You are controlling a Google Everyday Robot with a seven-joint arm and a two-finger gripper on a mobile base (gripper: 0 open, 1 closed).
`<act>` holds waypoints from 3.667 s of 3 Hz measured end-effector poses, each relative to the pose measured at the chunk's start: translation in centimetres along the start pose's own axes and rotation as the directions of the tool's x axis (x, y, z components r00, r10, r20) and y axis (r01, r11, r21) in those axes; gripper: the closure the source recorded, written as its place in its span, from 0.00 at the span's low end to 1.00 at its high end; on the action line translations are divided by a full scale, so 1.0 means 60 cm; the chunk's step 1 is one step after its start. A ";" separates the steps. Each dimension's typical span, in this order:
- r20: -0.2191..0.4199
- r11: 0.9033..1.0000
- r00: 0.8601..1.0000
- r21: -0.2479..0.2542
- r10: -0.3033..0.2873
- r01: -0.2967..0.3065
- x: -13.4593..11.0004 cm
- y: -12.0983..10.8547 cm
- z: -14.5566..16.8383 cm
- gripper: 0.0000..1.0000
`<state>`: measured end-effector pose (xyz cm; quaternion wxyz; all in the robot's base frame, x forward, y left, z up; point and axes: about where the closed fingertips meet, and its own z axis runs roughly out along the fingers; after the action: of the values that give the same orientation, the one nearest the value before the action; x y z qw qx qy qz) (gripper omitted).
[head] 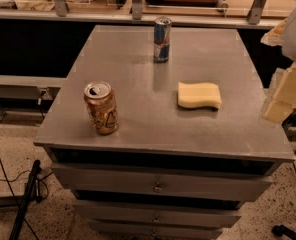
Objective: Knock redbull can over
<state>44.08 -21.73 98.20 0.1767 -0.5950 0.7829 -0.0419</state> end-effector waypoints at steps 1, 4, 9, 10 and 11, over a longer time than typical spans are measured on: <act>0.085 0.998 0.996 0.053 0.022 -0.026 -0.001 -0.057 0.007 0.00; 0.390 0.977 0.918 0.158 0.071 -0.143 -0.082 -0.271 0.070 0.00; 0.834 0.920 0.462 -0.128 0.302 -0.370 -0.190 -0.291 0.079 0.00; 0.846 0.920 0.448 -0.113 0.287 -0.377 -0.205 -0.300 0.093 0.00; 0.882 0.915 0.415 -0.042 0.223 -0.402 -0.253 -0.350 0.142 0.00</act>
Offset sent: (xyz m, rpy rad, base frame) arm 0.1856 -0.0157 0.0361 0.4016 -0.3272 0.0025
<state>69.62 -12.18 99.49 0.6054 -0.3573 0.6726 0.2312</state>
